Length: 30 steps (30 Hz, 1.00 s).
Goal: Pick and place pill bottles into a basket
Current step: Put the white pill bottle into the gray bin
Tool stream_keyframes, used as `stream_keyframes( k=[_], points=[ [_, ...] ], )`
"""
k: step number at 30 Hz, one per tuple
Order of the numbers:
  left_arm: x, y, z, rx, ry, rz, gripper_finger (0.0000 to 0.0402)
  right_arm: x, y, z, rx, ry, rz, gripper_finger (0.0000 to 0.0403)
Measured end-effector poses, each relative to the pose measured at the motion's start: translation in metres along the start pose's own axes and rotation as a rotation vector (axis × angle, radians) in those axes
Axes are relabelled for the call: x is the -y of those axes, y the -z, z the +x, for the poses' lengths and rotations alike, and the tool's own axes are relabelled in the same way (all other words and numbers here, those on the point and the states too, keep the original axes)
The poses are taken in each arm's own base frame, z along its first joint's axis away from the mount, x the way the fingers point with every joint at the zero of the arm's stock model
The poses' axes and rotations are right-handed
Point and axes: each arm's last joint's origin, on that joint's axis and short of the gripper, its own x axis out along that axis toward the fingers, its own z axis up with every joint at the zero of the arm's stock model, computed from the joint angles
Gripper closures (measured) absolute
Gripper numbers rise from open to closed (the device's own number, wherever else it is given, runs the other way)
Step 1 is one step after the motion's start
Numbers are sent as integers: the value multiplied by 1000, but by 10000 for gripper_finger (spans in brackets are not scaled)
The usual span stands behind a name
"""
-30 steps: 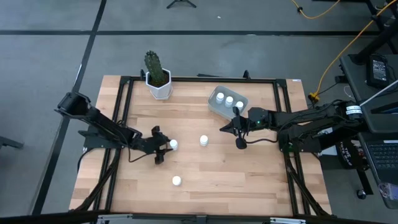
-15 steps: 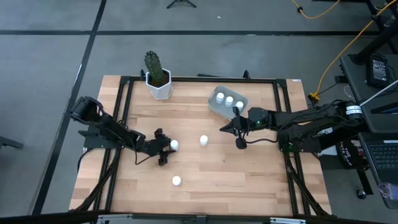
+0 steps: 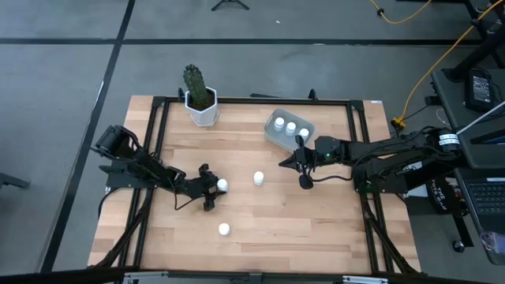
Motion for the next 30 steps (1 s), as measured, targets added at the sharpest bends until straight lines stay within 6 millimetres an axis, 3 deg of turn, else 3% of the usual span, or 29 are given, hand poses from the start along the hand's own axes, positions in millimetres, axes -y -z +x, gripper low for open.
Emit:
stream_keyframes(
  k=[4, 10, 23, 30],
  points=[
    [0, 0, 0, 2, -4, 1, 197, 0, 0, 0, 0, 0, 0, 396],
    [0, 0, 0, 5, 2, 6, 237, 0, 0, 0, 0, 0, 2, 396],
    [11, -15, 6, 36, 69, 10, 235, 1, -1, 0, 14, 5, -2, 396],
    [6, -30, 14, 16, 165, -36, 236, 2, -5, 0, 54, 10, -7, 395]
  ],
)
